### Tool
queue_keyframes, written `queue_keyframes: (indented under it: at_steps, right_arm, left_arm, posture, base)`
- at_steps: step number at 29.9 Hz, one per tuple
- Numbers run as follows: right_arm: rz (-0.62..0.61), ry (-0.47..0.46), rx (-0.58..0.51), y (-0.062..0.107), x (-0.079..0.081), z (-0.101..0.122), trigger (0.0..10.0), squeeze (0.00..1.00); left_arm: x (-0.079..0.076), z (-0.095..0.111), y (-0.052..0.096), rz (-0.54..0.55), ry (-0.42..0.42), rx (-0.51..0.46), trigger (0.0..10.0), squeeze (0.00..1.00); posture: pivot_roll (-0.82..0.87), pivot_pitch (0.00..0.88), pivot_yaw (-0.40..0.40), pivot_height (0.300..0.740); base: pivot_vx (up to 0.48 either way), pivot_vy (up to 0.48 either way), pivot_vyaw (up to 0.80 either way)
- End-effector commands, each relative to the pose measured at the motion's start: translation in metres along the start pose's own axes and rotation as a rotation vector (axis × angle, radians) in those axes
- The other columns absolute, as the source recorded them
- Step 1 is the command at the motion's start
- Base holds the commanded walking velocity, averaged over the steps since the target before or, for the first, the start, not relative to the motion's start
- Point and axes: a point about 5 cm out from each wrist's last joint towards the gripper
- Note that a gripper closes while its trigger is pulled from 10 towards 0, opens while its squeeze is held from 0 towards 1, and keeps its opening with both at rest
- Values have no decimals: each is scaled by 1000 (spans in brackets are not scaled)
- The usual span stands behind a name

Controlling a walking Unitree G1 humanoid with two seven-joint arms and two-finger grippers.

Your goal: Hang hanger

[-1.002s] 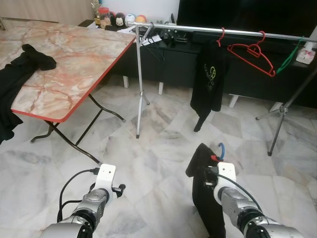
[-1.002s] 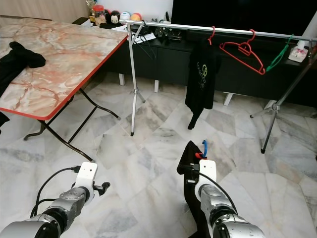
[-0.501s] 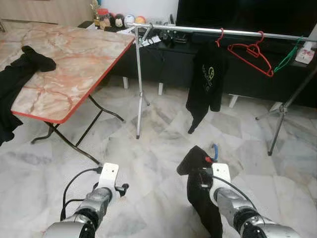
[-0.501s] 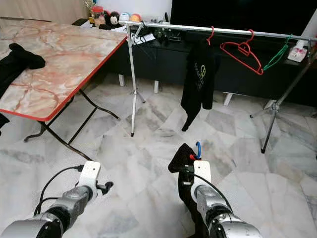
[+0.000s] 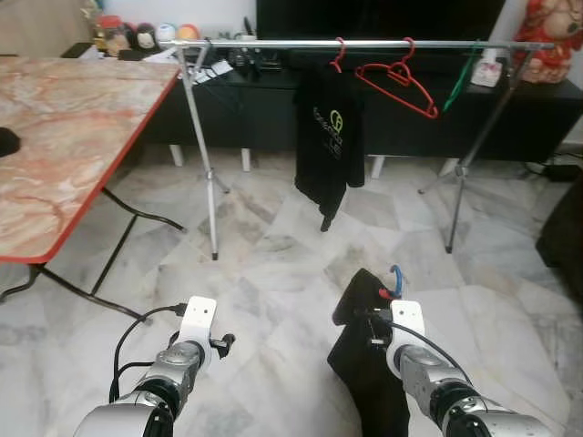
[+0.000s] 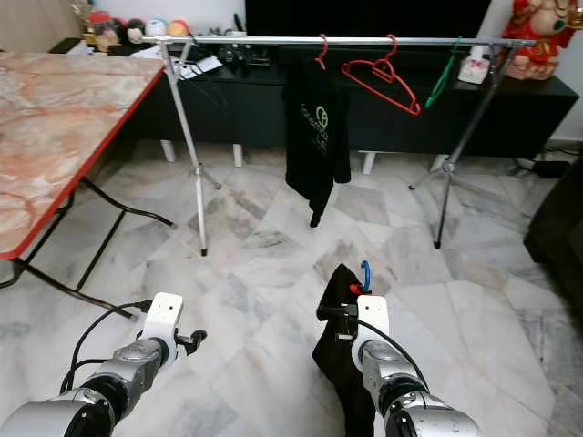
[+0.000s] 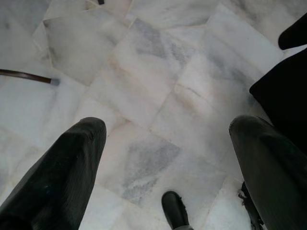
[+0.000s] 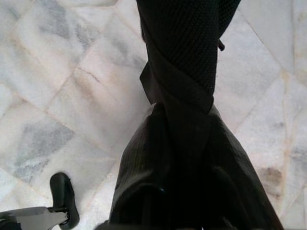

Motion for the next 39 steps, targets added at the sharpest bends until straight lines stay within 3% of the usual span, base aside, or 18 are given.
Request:
queue_keyframes:
  at_steps: [1, 6, 39]
  right_arm:
    - [-12, 2, -25, 0, -2, 8, 10000, 0]
    - [-11, 5, -28, 0, -3, 9, 10000, 0]
    - [-16, 0, -30, 0, -2, 12, 10000, 0]
  left_arm:
    - [-1, 3, 0, -9, -6, -8, 10000, 0]
    - [-1, 5, 0, -16, -41, -17, 10000, 0]
    - [0, 6, 0, -27, -28, -21, 10000, 0]
  posture:
    - [-85, 0, -30, 740]
    - [-79, 0, -36, 740]
    - [-79, 0, -30, 740]
  base:
    - [0, 0, -769]
    - [0, -127, -768]
    - [0, -31, -763]
Point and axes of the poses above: a point about 5 cm out from each wrist's last joint towards the gripper, its own y axis pointing back from the gripper into the wrist, its own z axis along the axis of the wrist's last joint, x = y × z, and after that the axes turned 14 degrees about y, right-handed
